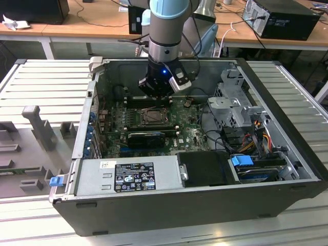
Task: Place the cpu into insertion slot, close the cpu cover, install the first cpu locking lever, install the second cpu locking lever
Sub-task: 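Install the first cpu locking lever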
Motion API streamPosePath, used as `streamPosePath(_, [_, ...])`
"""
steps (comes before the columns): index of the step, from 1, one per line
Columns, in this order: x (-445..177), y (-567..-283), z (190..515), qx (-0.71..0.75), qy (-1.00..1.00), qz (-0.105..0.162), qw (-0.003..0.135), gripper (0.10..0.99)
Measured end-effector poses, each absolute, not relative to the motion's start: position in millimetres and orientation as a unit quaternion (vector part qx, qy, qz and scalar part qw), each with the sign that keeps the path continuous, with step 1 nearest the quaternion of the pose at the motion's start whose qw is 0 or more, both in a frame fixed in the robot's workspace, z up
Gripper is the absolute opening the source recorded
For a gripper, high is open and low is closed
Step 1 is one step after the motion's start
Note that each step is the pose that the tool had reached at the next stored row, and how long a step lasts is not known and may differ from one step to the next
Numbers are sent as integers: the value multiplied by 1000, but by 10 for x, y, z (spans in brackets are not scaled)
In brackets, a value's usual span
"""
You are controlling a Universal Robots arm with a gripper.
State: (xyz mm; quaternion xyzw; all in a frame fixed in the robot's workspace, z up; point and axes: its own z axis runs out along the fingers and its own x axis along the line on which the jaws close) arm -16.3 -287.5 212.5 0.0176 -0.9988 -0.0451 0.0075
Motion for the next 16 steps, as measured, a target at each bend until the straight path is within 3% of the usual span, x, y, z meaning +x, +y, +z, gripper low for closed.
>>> streamPosePath(16, [-139,-2883,2062,18,-999,-45,7,106])
